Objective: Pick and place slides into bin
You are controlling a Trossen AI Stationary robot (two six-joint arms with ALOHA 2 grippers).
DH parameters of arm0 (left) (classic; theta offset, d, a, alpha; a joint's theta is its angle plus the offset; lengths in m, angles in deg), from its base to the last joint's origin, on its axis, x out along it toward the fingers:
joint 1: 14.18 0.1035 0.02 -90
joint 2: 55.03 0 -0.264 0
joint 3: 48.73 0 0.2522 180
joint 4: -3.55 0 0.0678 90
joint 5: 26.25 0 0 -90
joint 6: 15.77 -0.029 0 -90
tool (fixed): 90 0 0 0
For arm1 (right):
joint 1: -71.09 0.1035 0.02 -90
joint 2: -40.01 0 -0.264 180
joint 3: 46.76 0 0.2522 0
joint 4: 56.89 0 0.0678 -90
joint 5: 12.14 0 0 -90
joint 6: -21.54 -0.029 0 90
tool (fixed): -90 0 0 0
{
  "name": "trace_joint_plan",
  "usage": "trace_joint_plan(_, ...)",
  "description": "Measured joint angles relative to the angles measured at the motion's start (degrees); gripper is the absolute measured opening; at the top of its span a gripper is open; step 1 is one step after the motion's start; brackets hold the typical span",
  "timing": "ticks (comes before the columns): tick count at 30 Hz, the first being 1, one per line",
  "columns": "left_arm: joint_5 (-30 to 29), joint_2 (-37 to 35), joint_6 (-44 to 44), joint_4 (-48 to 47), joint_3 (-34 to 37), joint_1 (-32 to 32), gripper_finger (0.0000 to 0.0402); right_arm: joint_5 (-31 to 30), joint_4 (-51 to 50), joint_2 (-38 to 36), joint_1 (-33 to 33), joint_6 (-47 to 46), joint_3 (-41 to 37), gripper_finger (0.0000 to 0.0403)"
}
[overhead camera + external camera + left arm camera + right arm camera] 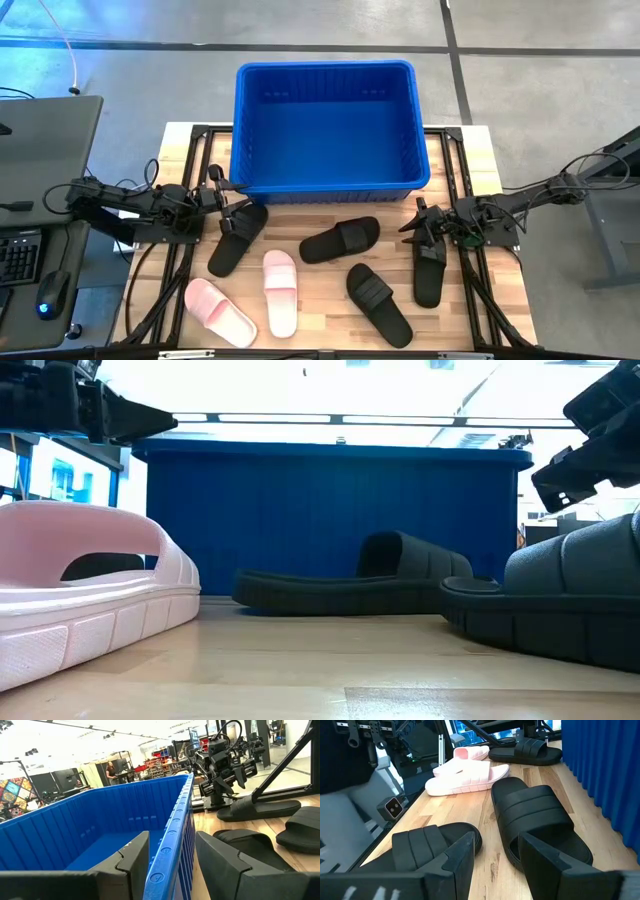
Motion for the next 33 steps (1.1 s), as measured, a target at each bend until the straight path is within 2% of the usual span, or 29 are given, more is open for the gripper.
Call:
trace_joint_plan(16, 0.01, 0.00, 0.00, 0.00, 0.00, 0.01, 0.0150, -0.10, -0.01, 0.00, 0.00, 0.01, 0.02, 0.0145)
trace_joint_plan(23, -0.01, 0.00, 0.00, 0.02, -0.02, 0.00, 0.0150, -10.41, -0.49, 0.02, -0.24, 0.05, 0.00, 0.0145)
trace_joint_plan(33, -0.02, 0.00, 0.00, 0.00, 0.00, -0.01, 0.0150, -10.29, -0.97, 0.02, -0.24, 0.41, 0.00, 0.0145)
